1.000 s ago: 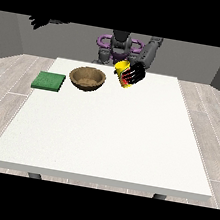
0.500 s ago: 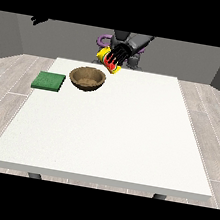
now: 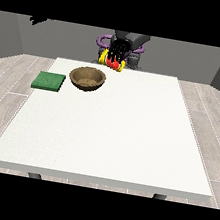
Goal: Pick the cup and pour the ball into the bowl, then pick the bowl and place it on the pad
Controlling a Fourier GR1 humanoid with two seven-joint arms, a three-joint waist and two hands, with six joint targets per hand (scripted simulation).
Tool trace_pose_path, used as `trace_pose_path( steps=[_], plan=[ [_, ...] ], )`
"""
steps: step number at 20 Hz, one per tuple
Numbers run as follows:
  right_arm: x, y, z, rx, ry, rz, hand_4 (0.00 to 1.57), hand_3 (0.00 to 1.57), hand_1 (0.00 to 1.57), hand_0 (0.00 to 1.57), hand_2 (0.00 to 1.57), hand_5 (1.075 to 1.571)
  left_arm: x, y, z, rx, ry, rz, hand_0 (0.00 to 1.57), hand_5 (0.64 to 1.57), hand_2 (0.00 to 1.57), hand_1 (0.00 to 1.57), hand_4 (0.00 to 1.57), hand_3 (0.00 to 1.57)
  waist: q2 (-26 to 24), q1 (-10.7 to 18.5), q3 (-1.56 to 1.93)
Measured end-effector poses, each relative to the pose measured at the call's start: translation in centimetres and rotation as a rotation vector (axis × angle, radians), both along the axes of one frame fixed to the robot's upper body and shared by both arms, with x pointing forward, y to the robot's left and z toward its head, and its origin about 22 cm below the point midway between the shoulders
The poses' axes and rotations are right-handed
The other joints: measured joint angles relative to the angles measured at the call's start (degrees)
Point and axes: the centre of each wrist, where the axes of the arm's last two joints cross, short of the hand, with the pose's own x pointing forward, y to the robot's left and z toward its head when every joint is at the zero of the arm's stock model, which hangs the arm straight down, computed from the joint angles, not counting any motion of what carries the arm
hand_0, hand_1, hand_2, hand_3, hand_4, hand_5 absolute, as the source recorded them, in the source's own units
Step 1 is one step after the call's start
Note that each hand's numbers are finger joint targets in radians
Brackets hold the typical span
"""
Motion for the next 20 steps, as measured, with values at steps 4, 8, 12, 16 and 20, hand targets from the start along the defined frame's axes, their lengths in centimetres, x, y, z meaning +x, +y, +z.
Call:
trace_pose_path(
  steps=[4, 8, 12, 16, 20],
  plan=[
    [-0.7, -0.9, -0.9, 0.0, -0.002, -0.027, 0.44, 0.29, 0.0, 0.0, 0.0, 1.57, 0.3, -1.0, 1.3, 0.116, -0.032, -0.012, 0.0, 1.543, 1.57, 0.0, 0.78, 1.31, 0.3, 1.8, -0.01],
    [-0.9, -1.4, -1.3, 0.007, -0.01, -0.033, 0.43, 0.44, 0.0, 0.0, 0.0, 1.571, 1.0, -1.2, 2.6, 0.207, -0.086, 0.002, 0.77, 1.519, 1.57, 0.77, 0.43, 1.48, 1.5, 2.6, -0.02],
    [-1.0, -0.3, -1.9, 0.016, -0.011, -0.025, 0.44, 0.38, 0.0, 0.0, 0.0, 1.57, 0.7, -1.4, 2.2, 0.29, -0.099, -0.004, 0.0, 1.544, 0.9, 0.0, 0.49, 1.52, 2.0, 2.5, -0.04],
    [-0.3, -0.4, -0.9, 0.026, -0.032, -0.006, 0.45, 0.34, 0.0, 0.0, 0.0, 1.571, -0.1, -2.2, 2.1, 0.364, -0.11, -0.033, 0.0, 1.57, 1.09, 0.0, 0.78, 1.55, 3.0, 1.6, -0.06],
    [-0.1, 0.1, -1.0, 0.036, -0.048, -0.001, 0.47, 0.29, 0.0, 0.0, 0.0, 1.57, -0.1, -3.0, 3.1, 0.42, -0.109, -0.068, 0.0, 1.568, 1.24, 0.0, 0.95, 1.57, 3.9, 1.4, -0.07]
  ],
)
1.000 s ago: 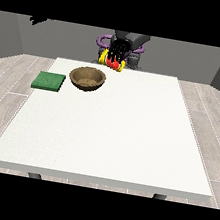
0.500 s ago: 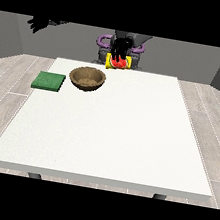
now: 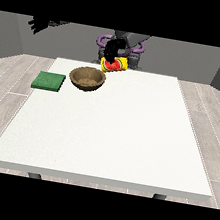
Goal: Pick the cup and pour the ball into the bowl, then pick the bowl and place it on the pad
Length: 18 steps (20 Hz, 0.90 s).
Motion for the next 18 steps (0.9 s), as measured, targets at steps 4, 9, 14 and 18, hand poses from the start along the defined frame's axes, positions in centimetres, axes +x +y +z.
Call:
trace_pose_path(
  steps=[4, 9, 14, 18],
  plan=[
    [0.2, 0.0, 0.2, 0.009, 0.002, 0.007, 0.48, 0.28, 0.0, 0.0, 0.0, 1.571, 0.3, 0.2, -0.2, 0.23, -0.025, -0.041, 1.52, 1.539, 1.57, 1.52, 1.21, 1.57, 0.0, -0.5, 0.05],
    [-0.1, -0.9, 0.2, 0.021, 0.003, -0.003, 0.47, 0.31, 0.0, 0.0, 0.0, 1.57, 0.6, 0.8, -0.6, 0.479, -0.067, -0.064, 1.51, 1.511, 1.57, 1.51, 1.26, 1.57, -0.3, -0.4, 0.06],
    [0.0, -0.9, 0.5, 0.016, 0.013, -0.008, 0.49, 0.29, 0.0, 0.0, 0.0, 1.57, 1.0, 0.4, 0.5, 0.554, -0.059, -0.077, 1.52, 1.498, 1.57, 1.52, 1.27, 1.57, -0.9, 0.0, 0.0],
    [-0.1, -0.7, 0.4, 0.029, 0.028, -0.003, 0.51, 0.24, 0.0, 0.0, 0.0, 1.569, 0.7, 0.5, 0.3, 0.578, -0.055, -0.082, 1.52, 1.487, 1.57, 1.52, 1.29, 1.57, -0.8, 0.3, 0.01]
  ],
)
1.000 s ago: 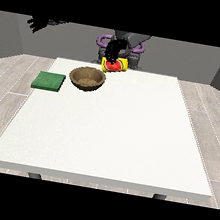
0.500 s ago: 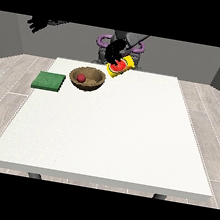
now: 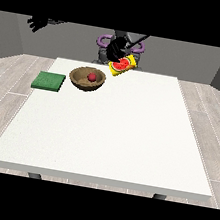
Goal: Pick the cup and pour the ball into the bowl, then pick the bowl and place it on the pad
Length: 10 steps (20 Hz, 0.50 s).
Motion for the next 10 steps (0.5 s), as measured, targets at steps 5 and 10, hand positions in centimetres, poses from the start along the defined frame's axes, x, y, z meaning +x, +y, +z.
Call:
trace_pose_path(
  steps=[5, 10],
  plan=[
    [-1.0, 0.3, -1.0, 0.009, 0.025, -0.005, 0.52, 0.31, 0.0, 0.0, 0.0, 1.569, 0.2, 2.7, -0.4, -0.234, 0.058, 0.046, 1.33, 1.544, 1.57, 1.33, 1.02, 1.57, -1.1, 0.8, -0.11],
    [-2.1, 0.4, -2.2, -0.003, 0.077, -0.049, 0.54, 0.25, 0.0, 0.0, 0.0, 1.568, 0.5, 6.4, -0.2, -0.608, 0.085, 0.116, 0.32, 1.512, 1.54, 0.32, 0.6, 1.57, -3.3, 5.1, -0.21]
  ],
)
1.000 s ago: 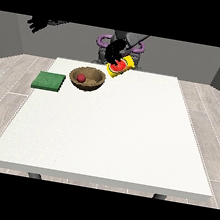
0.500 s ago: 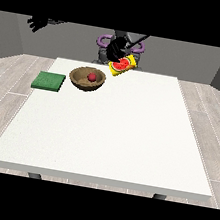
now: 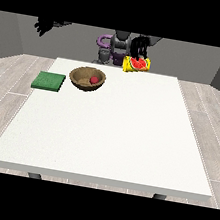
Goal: Pick the cup and pour the ball into the bowl, then pick the bowl and place it on the pad
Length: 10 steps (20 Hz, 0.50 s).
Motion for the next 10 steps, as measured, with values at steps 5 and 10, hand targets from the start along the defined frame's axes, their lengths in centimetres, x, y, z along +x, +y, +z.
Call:
trace_pose_path(
  steps=[5, 10],
  plan=[
    [0.1, 0.9, 0.0, 0.014, -0.005, -0.026, 0.58, 0.2, 0.0, 0.0, 0.0, 1.562, -2.1, 2.3, -3.0, -0.391, 0.113, 0.072, 1.09, 1.567, 1.13, 1.09, 1.06, 0.81, 1.1, 2.7, -0.18],
    [1.2, 2.8, 0.5, 0.035, -0.055, 0.008, 0.58, 0.22, 0.0, 0.0, 0.0, 1.565, -4.4, 2.4, -3.7, -0.931, 0.194, 0.158, 0.0, 1.479, 0.0, 0.0, 0.86, 0.0, 6.1, 1.6, -0.91]
  ],
)
